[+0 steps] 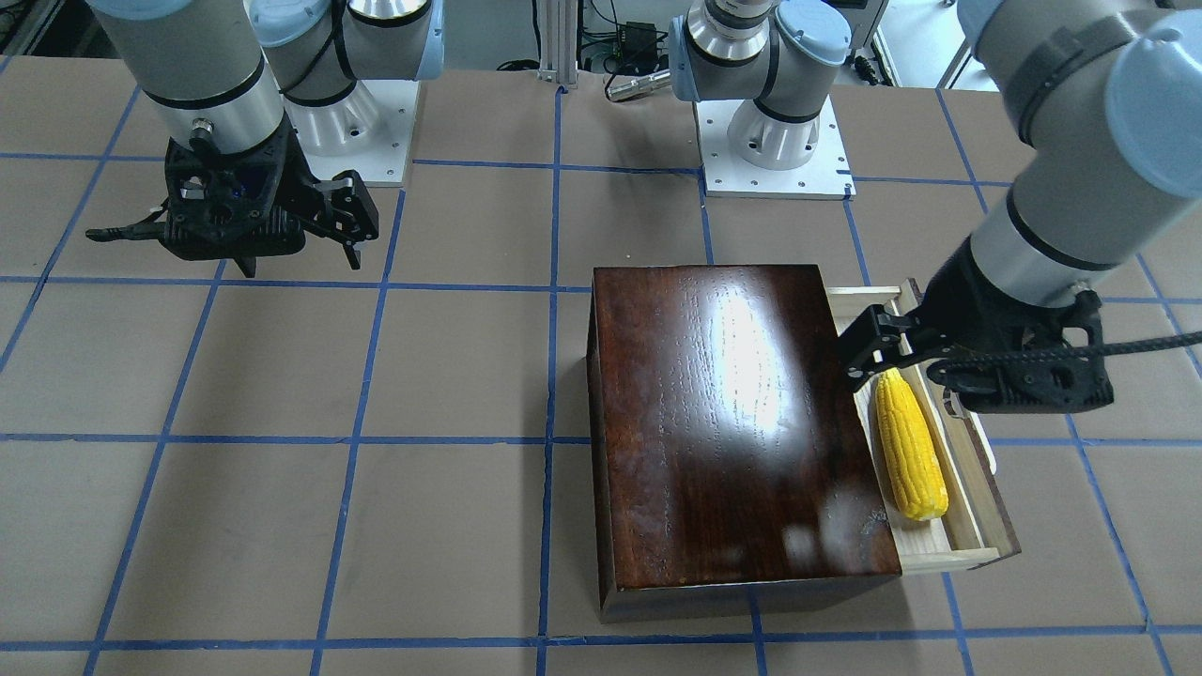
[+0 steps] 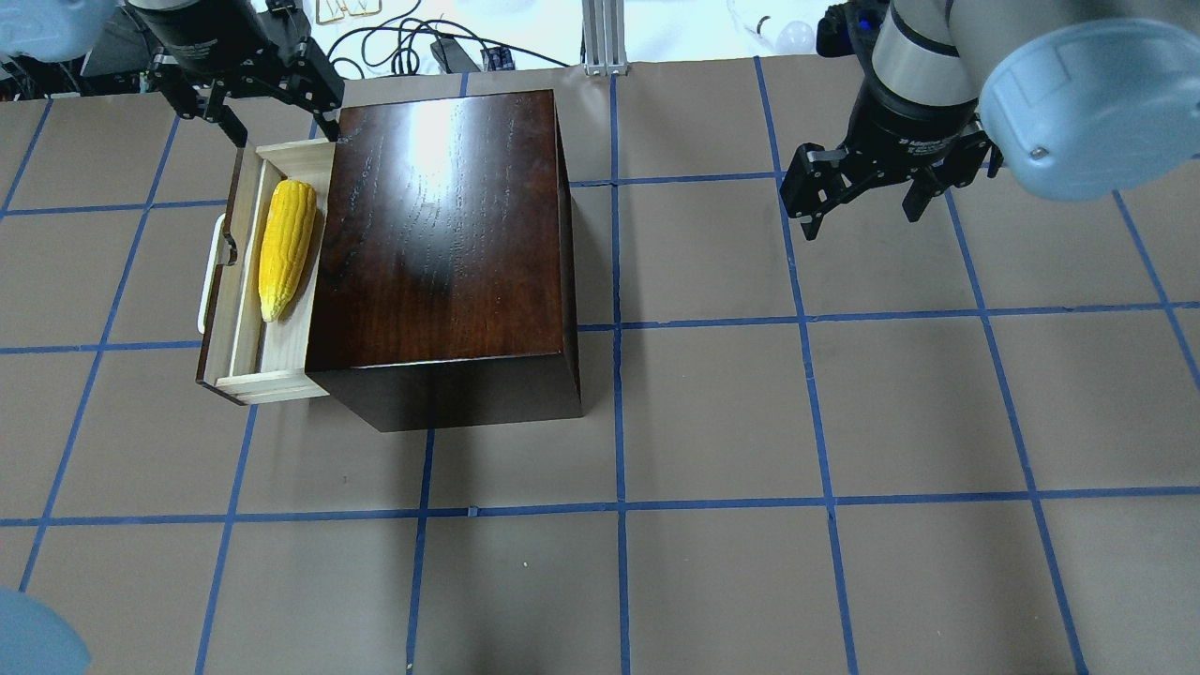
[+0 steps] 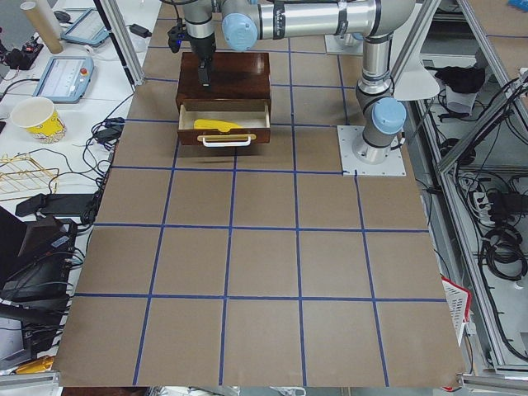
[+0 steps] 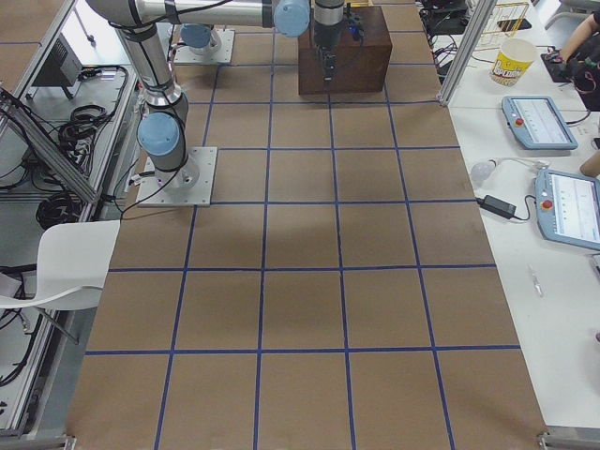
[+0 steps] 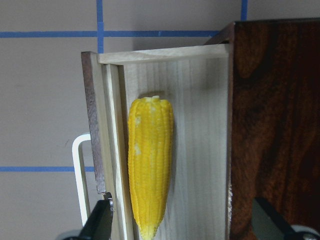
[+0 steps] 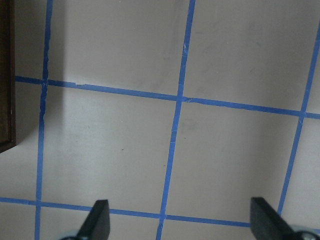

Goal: Open drawer and put corn inside

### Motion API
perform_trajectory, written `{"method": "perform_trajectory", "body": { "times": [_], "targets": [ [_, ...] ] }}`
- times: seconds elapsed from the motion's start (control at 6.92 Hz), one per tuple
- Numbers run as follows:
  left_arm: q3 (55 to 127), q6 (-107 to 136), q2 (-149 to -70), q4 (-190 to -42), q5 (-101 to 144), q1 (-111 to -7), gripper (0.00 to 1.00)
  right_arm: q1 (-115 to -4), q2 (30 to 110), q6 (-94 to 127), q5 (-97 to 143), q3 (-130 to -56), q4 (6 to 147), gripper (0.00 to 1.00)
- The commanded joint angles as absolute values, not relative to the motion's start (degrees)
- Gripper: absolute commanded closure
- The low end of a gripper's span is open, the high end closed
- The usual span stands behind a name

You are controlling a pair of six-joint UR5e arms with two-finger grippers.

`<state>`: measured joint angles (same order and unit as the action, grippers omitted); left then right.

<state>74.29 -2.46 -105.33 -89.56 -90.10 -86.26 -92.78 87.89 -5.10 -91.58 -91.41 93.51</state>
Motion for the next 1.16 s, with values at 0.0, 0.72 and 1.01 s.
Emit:
{"method": "perform_trajectory", "body": {
  "times": [0.0, 0.72, 1.01],
  "targets": [
    [75.05, 2.72, -103.81, -90.08, -90.35, -92.53, 0.00, -92.73, 87.89, -5.10, -91.58, -91.41, 93.52, 0.00],
    [80.07, 2.02, -99.84, -90.79, -90.35, -92.64, 0.00, -92.73, 87.89, -5.10, -91.58, -91.41, 93.52, 0.00],
    [80.16, 2.02, -99.84, -90.88, -90.44, -92.55, 0.00, -92.90, 87.89, -5.10, -91.58, -91.41, 93.52, 0.00]
  ]
}}
